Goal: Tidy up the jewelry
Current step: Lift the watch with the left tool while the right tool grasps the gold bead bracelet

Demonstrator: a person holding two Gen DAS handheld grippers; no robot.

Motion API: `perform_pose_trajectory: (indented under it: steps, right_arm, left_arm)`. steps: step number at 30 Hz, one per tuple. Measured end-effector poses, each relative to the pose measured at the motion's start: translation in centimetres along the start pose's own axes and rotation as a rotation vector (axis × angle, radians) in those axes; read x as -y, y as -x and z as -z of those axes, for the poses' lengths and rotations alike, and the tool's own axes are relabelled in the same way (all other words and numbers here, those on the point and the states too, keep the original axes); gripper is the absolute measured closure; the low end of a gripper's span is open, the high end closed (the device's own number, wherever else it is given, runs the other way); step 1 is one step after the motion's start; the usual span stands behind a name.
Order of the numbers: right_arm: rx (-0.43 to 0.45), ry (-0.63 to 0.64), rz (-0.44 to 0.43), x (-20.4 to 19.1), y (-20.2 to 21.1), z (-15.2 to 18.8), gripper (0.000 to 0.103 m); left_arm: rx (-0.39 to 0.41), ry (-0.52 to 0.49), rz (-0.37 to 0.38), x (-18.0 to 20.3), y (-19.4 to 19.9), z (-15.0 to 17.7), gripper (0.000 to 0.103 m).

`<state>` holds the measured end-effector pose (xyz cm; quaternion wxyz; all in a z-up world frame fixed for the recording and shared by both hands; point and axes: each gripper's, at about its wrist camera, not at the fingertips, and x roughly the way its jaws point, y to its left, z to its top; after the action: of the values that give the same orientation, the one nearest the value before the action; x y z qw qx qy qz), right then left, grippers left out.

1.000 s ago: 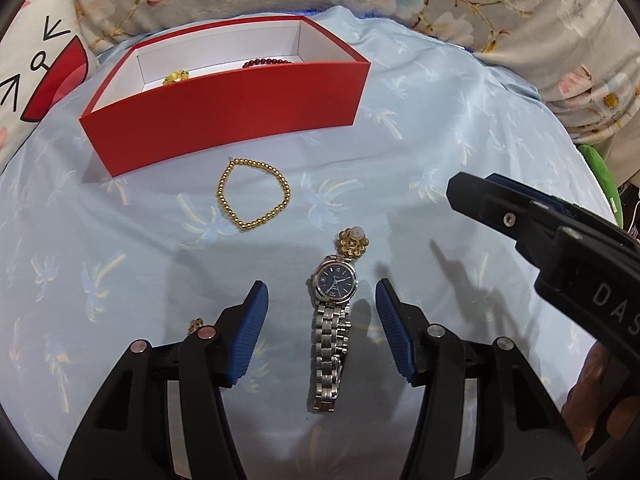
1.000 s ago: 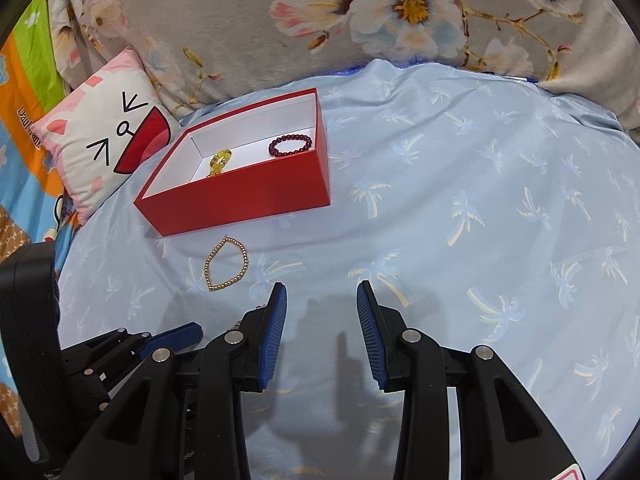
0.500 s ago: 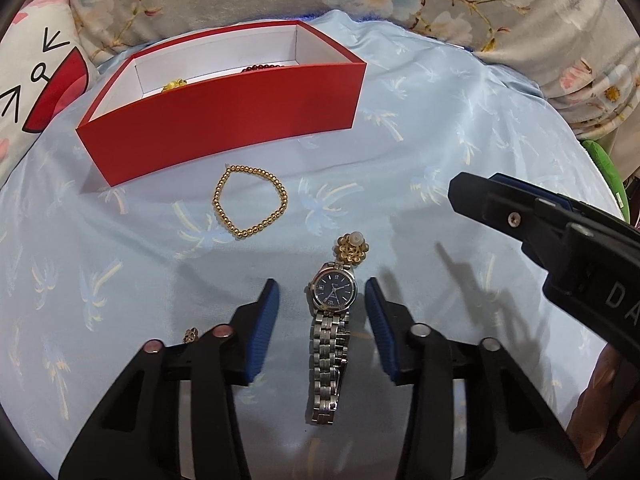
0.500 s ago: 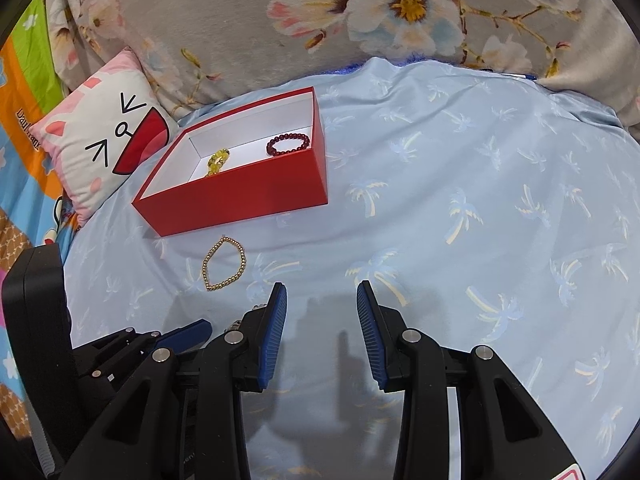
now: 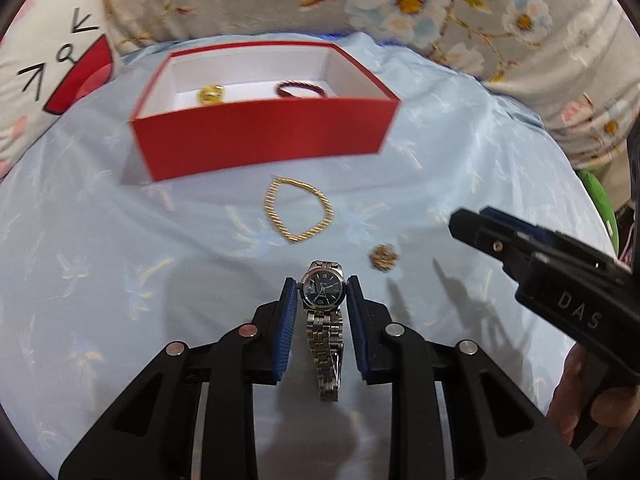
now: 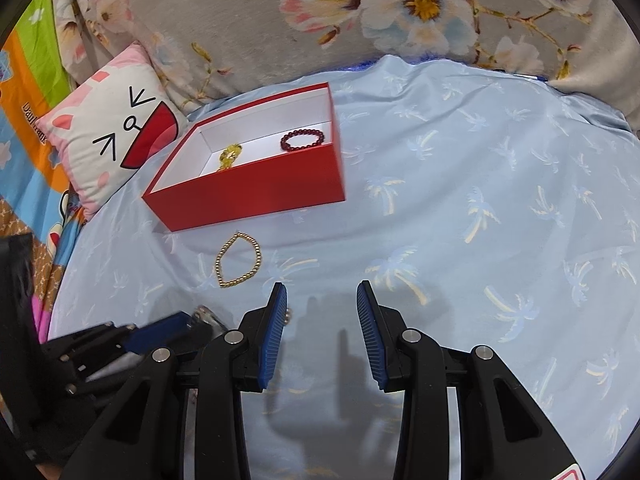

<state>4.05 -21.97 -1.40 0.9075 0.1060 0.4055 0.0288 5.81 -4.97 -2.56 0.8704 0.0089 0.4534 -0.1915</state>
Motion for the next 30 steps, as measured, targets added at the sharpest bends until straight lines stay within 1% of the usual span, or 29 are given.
perform_pose_trajectory:
  steps: [2,4,5,6,7,8,10,12,15,16,18,19,20,21,24,26,27,28,30]
  right_arm:
    - [-0.005,0.018,-0.011,-1.0,-0.4,-0.1,0.067]
    - [-0.011,0.031,-0.026,-1.8,-0.9,-0.2,0.067]
    - [-0.014,0.039,-0.032,-2.2,-1.2,-0.2,0.067]
    - [-0.018,0.046,-0.036,-2.6,-1.5,-0.4,0.067]
    - [-0.023,0.053,-0.043,-3.1,-1.8,-0.4,0.067]
    - [-0.026,0.057,-0.048,-3.4,-2.1,-0.5,0.067]
    - [-0.036,0.068,-0.060,-4.2,-2.8,-0.7,0.067]
    - [-0.047,0.080,-0.064,-4.9,-3.6,-0.8,0.067]
    - [-0.052,0.087,-0.068,-5.3,-3.9,-0.9,0.067]
    - [-0.053,0.089,-0.066,-5.3,-3.9,-0.8,0.067]
    - [-0.053,0.091,-0.056,-5.1,-3.8,-0.7,0.067]
    - [-0.053,0.088,-0.053,-5.0,-3.7,-0.6,0.067]
    - [-0.055,0.084,-0.051,-4.8,-3.7,-0.5,0.067]
    - [-0.057,0.079,-0.048,-4.5,-3.7,-0.5,0.067]
    - [-0.060,0.066,-0.040,-3.8,-3.5,-0.3,0.067]
    - [-0.060,0.059,-0.039,-3.4,-3.4,-0.2,0.067]
    - [-0.058,0.057,-0.038,-3.4,-3.3,-0.2,0.067]
    - [-0.057,0.056,-0.038,-3.3,-3.2,-0.1,0.067]
    - [-0.056,0.056,-0.039,-3.3,-3.2,-0.1,0.067]
  left_arm:
    - [0.014,0.029,-0.034,-1.5,0.5,-0.3,0.078]
    - [0.019,0.061,-0.045,-2.8,0.7,-0.5,0.078]
    - [0.019,0.082,-0.048,-3.6,0.8,-0.5,0.081]
    - [0.021,0.090,-0.069,-4.1,0.8,-0.6,0.083]
    - [0.024,0.090,-0.085,-4.5,0.8,-0.6,0.103]
    - [0.023,0.102,-0.099,-5.1,0.8,-0.7,0.103]
    - [0.023,0.128,-0.095,-6.0,0.8,-0.6,0.103]
    - [0.023,0.140,-0.112,-6.8,0.8,-0.7,0.103]
    - [0.008,0.164,-0.089,-7.6,0.7,-0.5,0.102]
    - [0.004,0.172,-0.073,-7.7,0.7,-0.4,0.100]
    - [-0.004,0.177,-0.061,-7.6,0.7,-0.1,0.084]
    - [-0.009,0.179,-0.059,-7.4,0.6,0.0,0.061]
    - [-0.003,0.184,-0.060,-7.1,0.7,0.3,0.047]
    - [0.004,0.183,-0.061,-6.7,0.7,0.5,0.044]
    - [-0.008,0.162,-0.065,-5.8,0.1,0.7,0.044]
    - [-0.019,0.166,-0.070,-5.7,-0.6,0.8,0.045]
    - [-0.026,0.167,-0.071,-5.7,-0.9,0.8,0.046]
    - [-0.035,0.172,-0.070,-5.8,-1.2,0.8,0.052]
    - [-0.031,0.167,-0.073,-5.9,-1.2,0.8,0.055]
